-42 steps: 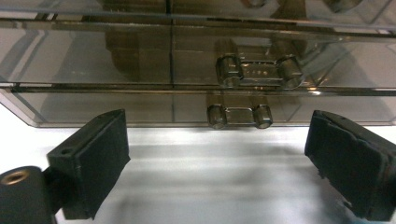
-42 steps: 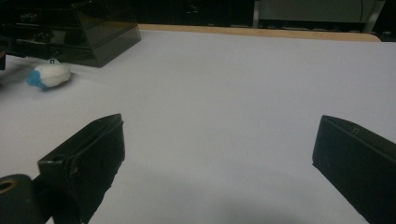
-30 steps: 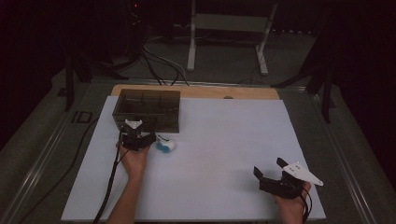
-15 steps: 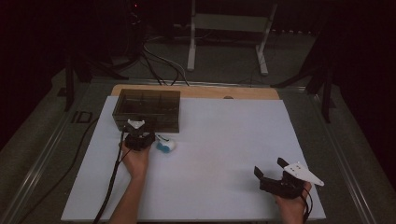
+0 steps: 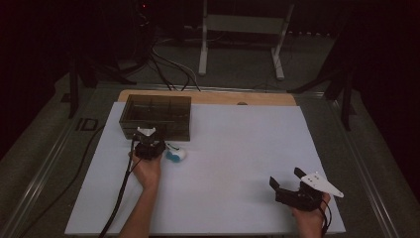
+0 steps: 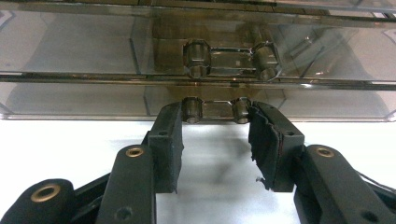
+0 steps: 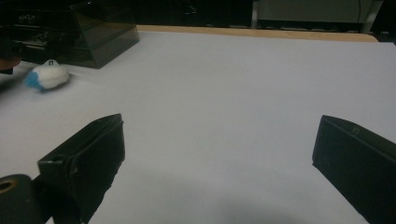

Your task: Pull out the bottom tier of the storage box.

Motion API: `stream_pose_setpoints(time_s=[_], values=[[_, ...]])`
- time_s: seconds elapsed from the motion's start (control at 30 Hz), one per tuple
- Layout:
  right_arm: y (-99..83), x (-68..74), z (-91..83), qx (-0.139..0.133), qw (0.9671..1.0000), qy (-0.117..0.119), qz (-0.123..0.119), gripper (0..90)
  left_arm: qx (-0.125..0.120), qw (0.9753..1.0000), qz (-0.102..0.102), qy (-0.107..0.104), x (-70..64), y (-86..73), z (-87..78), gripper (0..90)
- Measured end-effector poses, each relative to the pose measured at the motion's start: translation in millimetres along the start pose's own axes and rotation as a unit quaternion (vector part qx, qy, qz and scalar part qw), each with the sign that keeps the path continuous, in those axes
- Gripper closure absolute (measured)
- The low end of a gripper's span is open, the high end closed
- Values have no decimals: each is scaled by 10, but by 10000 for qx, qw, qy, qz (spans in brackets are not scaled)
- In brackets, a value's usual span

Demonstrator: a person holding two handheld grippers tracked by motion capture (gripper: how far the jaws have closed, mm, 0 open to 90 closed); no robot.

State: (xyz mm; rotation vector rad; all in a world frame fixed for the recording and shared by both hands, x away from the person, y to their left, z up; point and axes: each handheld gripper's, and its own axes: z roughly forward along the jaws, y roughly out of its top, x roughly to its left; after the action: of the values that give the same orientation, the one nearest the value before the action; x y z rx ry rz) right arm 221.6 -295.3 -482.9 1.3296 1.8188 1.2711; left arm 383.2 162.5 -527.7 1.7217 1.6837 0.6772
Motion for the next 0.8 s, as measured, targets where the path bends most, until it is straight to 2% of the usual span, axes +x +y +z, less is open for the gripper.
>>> stream_pose_setpoints(time_s=[0.13,0.63,0.8], values=[[0,-1,1,15,10000,-8,18,25,13,9999,-153,66,-24,4,7,574],[1,-5,-2,11,10000,-22,29,25,98,9999,-105,47,-18,12,22,578],[2,-4,-3,3,10000,-15,20,25,162,9998,-77,-22,6,26,21,590]])
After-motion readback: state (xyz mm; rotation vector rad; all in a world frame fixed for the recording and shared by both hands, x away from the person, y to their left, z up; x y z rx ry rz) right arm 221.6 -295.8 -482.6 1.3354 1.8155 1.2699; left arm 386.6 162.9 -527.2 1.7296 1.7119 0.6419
